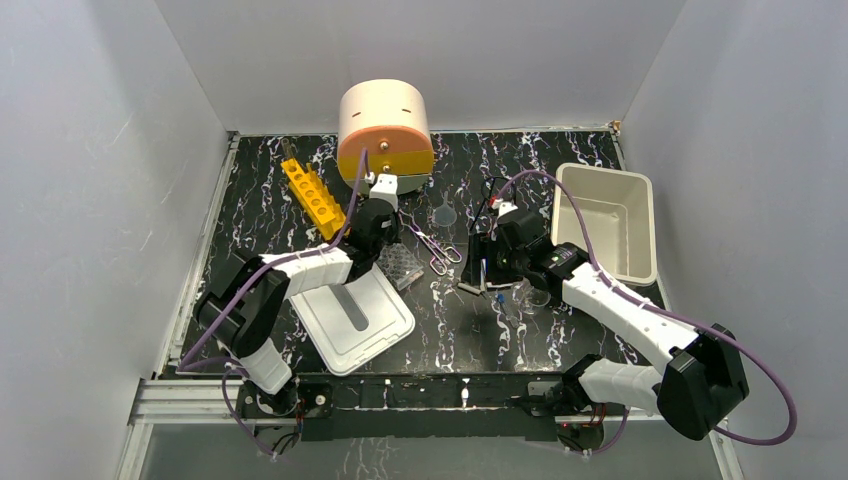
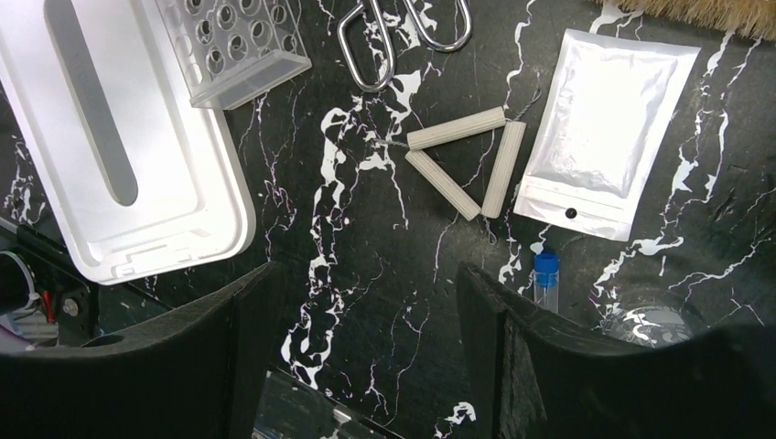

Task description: Organize the chemistry lab equipment

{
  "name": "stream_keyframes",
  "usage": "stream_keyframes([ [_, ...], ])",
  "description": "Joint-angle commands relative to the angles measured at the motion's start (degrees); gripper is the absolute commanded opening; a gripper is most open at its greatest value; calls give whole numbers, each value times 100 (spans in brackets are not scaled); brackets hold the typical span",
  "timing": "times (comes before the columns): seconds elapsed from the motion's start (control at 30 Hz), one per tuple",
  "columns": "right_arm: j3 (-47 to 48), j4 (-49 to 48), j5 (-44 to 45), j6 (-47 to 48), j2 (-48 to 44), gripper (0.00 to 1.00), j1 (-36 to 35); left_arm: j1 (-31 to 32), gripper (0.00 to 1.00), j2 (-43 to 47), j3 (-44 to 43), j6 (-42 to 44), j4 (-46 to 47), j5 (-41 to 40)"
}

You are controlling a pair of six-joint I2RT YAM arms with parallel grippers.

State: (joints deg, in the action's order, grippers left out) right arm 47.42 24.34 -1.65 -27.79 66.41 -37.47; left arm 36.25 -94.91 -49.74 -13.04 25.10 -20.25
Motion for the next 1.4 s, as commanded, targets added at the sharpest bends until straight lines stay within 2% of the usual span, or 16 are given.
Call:
stream_keyframes([
  [0.0,146,138,18,97,-4,77,43,48,0,39,131,22,519,-258],
  [0.3,180,288,33,93,-34,76,60,150,0,-71,440,-124,1114,-669],
  [0.83,192,387,38,-12,-152,77,70,268,1,-372,503,-121,1278,-856],
  [0.87,197,381,34,-1,-142,77,70,273,8,-378,498,-122,1270,-883],
  [0.97,198,362,18,11,-155,77,73,272,18,-313,475,-112,1261,-917],
  [1.13,158,318,6,-25,-195,77,69,266,20,-64,511,-331,1133,-979],
  [1.17,148,310,-1,-33,-210,77,73,270,23,-14,528,-364,1115,-987],
  [1.27,128,299,-17,-33,-241,77,72,267,42,131,569,-484,1073,-1086],
  [1.37,136,313,-20,-12,-277,77,74,270,55,281,513,-516,962,-1159],
])
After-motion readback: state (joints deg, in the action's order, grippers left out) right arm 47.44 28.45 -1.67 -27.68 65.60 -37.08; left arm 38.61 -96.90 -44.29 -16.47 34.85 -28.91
